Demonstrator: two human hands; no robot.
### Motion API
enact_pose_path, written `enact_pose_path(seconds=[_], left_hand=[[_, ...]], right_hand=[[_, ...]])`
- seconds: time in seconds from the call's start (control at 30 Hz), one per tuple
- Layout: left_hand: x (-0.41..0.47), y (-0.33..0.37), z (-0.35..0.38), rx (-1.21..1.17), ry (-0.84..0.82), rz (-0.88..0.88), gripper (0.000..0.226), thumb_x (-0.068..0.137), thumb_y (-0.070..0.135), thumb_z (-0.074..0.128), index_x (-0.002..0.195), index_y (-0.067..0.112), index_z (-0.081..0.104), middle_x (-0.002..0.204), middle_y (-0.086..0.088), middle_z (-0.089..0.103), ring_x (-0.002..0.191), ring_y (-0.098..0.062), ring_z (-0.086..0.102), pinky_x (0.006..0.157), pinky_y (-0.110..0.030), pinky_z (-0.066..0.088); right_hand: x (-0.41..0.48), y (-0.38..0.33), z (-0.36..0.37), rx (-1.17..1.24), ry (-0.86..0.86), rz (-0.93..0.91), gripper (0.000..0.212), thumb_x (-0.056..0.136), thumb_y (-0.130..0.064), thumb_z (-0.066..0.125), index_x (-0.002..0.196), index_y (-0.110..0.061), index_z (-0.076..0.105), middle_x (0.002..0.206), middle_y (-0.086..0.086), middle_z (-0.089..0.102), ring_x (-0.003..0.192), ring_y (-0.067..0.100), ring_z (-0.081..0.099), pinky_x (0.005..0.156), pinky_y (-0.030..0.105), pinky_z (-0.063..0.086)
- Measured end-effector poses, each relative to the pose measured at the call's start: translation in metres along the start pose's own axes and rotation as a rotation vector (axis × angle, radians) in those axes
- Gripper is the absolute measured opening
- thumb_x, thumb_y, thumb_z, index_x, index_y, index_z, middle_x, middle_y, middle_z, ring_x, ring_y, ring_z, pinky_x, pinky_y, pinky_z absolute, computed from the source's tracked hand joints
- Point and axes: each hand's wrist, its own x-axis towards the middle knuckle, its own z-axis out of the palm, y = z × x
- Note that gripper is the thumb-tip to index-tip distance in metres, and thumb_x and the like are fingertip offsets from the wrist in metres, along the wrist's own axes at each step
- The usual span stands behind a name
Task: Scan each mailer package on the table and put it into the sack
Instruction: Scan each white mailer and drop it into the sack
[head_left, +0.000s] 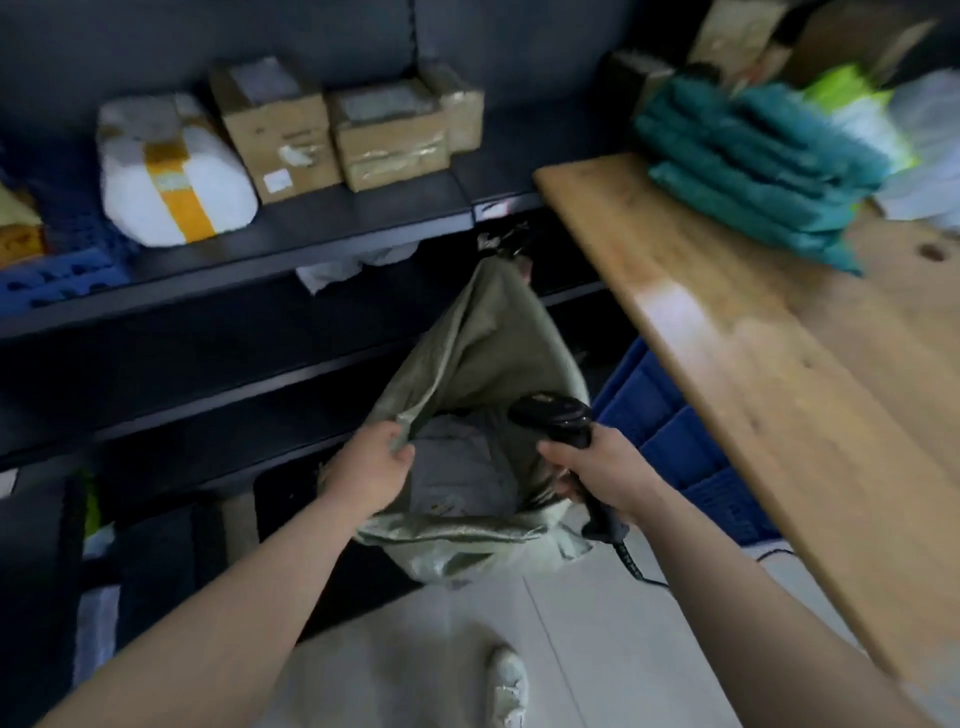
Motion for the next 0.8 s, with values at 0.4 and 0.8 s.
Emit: enact_pose_path(seconds=[0.4,0.8], left_hand=[[-0.089,0.235,0.043,0.568,0.104,0.845,0.034,0.096,0.041,0.047,0.12,0.022,0.061,0.115,0.003,0.062,0.099,-0.021,0.061,0.085,-0.039,0.05],[-0.13,0.469,0.195,0.653,0.216,0.938,0.032,0.094,0.04,0.042,0.11,0.023,0.064,0.108,0.002,0.063,0.097,-0.023,0.061,0.081,-0.036,0.049]], right_hand=[[-0.167,0.04,-0.192,-0.066,0.32,-0.014,0.016,0.091,-0.023,0.067,0.104,-0.015,0.062,0.086,0.011,0.07,0.059,0.016,0.064,0.056,0.027,0.053],[-0.213,0.089,-0.452,-0.083,0.494,-0.052,0.014,0.089,-0.031,0.068,0.101,-0.025,0.061,0.089,0.005,0.071,0.063,0.014,0.065,0.057,0.027,0.051]])
